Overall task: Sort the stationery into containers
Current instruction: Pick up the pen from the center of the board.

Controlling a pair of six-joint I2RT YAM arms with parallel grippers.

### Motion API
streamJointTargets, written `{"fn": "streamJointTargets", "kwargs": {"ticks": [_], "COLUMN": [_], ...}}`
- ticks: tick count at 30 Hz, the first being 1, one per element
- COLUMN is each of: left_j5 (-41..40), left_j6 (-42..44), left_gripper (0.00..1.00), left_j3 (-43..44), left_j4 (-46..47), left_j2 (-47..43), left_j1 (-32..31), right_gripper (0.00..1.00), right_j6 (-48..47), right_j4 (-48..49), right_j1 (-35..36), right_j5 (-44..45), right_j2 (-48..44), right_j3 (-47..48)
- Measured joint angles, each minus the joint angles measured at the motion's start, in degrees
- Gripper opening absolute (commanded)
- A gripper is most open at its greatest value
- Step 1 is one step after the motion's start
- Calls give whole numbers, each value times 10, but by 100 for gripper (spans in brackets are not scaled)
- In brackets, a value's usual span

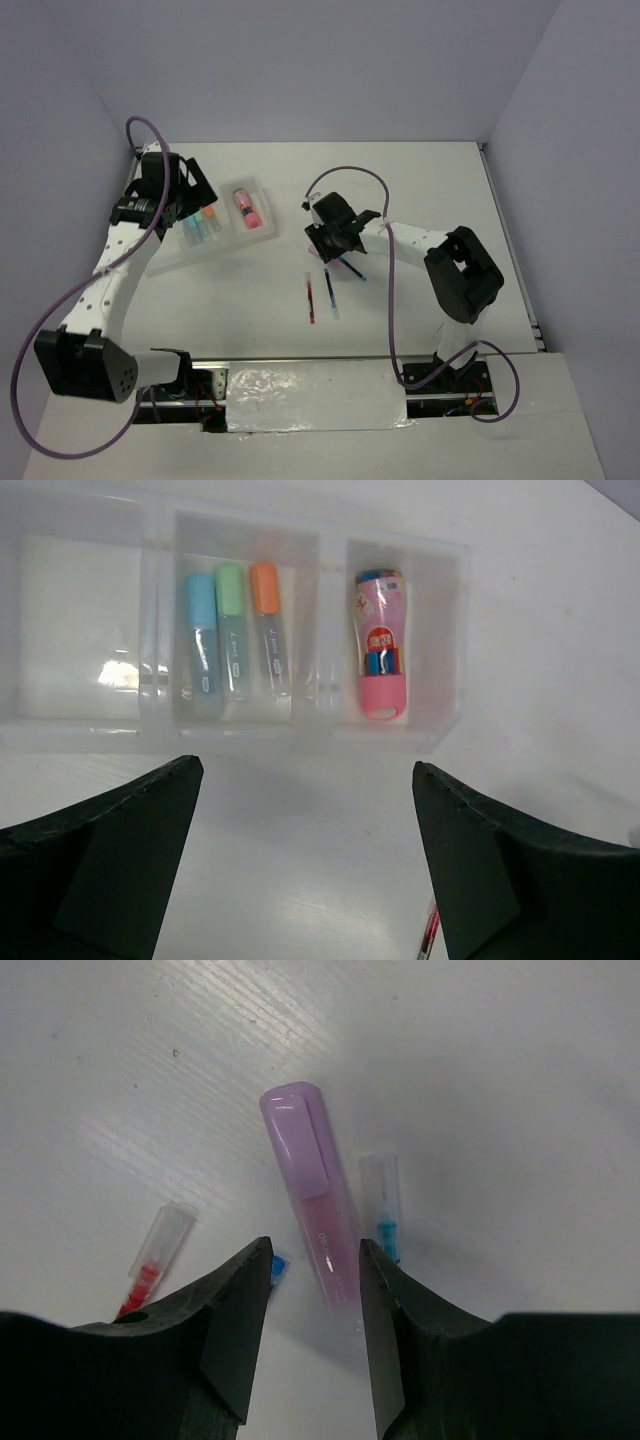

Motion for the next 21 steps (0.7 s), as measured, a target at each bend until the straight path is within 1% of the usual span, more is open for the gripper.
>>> {"fn": "streamJointTargets", "kwargs": {"ticks": [2, 5, 9, 14, 16, 17, 18, 21], "left_j5": [20, 42, 64, 80, 86, 90, 92, 113], "left_j6": [19, 37, 54, 66, 66, 66, 66, 66], "left_gripper": [99, 99, 99, 99, 99, 99, 99, 99], "left_j3": [-33, -78, -120, -132, -132, -133, -134, -149], "left_j4": [10, 9, 3, 1, 3, 5, 8, 20], "left_j2": [-44, -76, -81, -86, -89, -89, -90, -96], "left_j1": [-3, -3, -2, -2, -2, -2, -2, -2], "right_gripper": [47, 45, 44, 42, 37, 25, 19, 17], "right_j6": [-4, -7, -7, -6, -6, -6, -8, -6], "right_j4": [-5, -7, -11, -14, -16, -16, -16, -18], "right_j1": [4, 6, 8, 9, 10, 10, 11, 11], "right_j5": [1, 3, 4, 6, 9, 10, 13, 16], "right_j2": [10, 28, 51, 82, 87, 90, 93, 98], "right_j3": [9, 23, 38, 48, 55, 59, 63, 73]}}
